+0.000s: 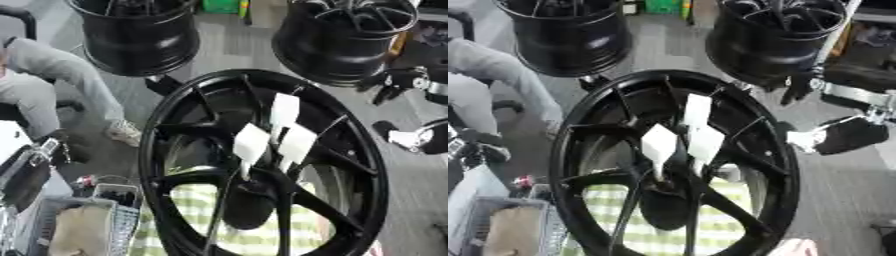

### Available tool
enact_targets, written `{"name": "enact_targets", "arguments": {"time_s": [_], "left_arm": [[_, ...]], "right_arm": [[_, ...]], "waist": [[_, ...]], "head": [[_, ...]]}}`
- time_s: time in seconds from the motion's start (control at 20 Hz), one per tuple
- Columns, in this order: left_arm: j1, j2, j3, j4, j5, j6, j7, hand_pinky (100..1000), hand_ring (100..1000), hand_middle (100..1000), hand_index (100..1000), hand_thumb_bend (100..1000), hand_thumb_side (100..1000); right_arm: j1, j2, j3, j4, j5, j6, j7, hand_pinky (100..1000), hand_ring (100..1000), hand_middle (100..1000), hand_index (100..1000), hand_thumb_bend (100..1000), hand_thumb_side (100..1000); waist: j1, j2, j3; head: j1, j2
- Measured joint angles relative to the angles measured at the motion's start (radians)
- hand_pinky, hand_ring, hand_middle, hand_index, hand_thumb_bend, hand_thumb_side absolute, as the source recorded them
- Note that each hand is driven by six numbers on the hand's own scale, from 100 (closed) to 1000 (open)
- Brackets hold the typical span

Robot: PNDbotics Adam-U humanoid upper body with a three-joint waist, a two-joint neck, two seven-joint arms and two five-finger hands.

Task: Pull the pin out of the wheel hub.

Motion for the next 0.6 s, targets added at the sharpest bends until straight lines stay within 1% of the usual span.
{"name": "enact_targets", "arguments": {"time_s": [0.25,0.3,0.6], "left_arm": [[0.0,0.0,-0.003,0.0,0.0,0.0,-0.005,706,612,640,703,100,832],[0.0,0.0,-0.003,0.0,0.0,0.0,-0.005,706,612,640,703,100,832],[0.0,0.0,-0.009,0.0,0.0,-0.002,-0.009,706,613,640,703,100,831]], "right_arm": [[-0.093,0.021,0.036,0.0,0.031,-0.029,0.088,823,804,919,998,228,378],[-0.107,0.027,0.044,0.0,0.039,-0.036,0.104,827,809,926,1000,227,359],[-0.174,0.078,0.092,0.0,0.094,-0.057,0.182,832,814,928,1000,229,341]], "waist": [[0.0,-0.001,0.004],[-0.001,-0.001,0.004],[-0.002,-0.001,0.011]], "head": [[-0.007,0.0],[-0.009,0.0],[-0.014,0.0]]}}
